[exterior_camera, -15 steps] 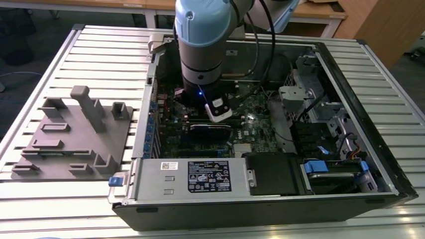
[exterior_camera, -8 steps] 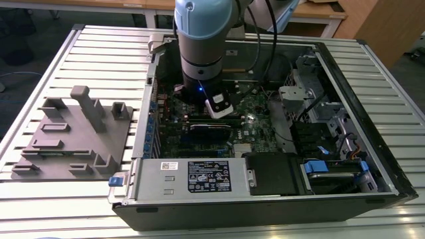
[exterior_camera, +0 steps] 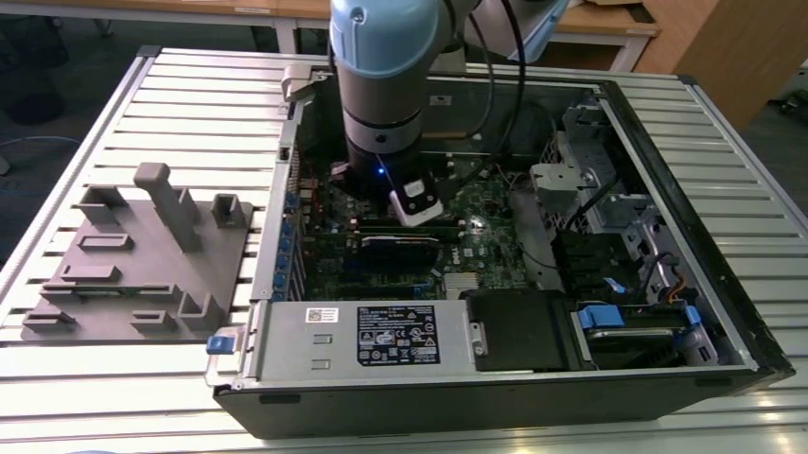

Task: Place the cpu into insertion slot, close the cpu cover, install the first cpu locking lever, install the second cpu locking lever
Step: 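Install the second cpu locking lever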

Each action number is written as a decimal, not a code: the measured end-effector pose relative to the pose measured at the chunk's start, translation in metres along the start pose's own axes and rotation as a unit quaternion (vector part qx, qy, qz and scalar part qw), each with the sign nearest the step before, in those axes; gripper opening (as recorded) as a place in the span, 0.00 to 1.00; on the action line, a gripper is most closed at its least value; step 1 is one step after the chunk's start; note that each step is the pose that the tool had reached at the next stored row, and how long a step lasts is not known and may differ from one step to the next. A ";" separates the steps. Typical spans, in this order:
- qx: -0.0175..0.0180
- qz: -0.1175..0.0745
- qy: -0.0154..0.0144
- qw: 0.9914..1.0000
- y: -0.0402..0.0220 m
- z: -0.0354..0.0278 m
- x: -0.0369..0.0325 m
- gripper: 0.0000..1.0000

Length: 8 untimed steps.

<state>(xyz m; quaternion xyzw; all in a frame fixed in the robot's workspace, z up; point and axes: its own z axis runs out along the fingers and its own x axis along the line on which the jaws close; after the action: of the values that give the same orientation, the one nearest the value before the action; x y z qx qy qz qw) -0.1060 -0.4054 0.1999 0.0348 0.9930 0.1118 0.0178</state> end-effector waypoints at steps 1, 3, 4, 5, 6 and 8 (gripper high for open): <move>0.000 0.000 -0.001 1.000 -0.0003 0.0012 0.0004 0.11; -0.001 0.000 -0.002 1.000 -0.0009 0.0036 0.0012 0.11; -0.001 0.000 -0.002 1.000 -0.0012 0.0045 0.0017 0.11; -0.001 -0.001 -0.003 1.000 -0.0014 0.0055 0.0019 0.11; -0.002 -0.001 -0.003 1.000 -0.0016 0.0065 0.0022 0.11; -0.002 -0.001 -0.004 1.000 -0.0021 0.0081 0.0026 0.11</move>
<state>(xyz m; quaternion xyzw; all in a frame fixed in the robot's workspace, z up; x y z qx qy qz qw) -0.1084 -0.4055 0.1915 0.0343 0.9927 0.1133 0.0214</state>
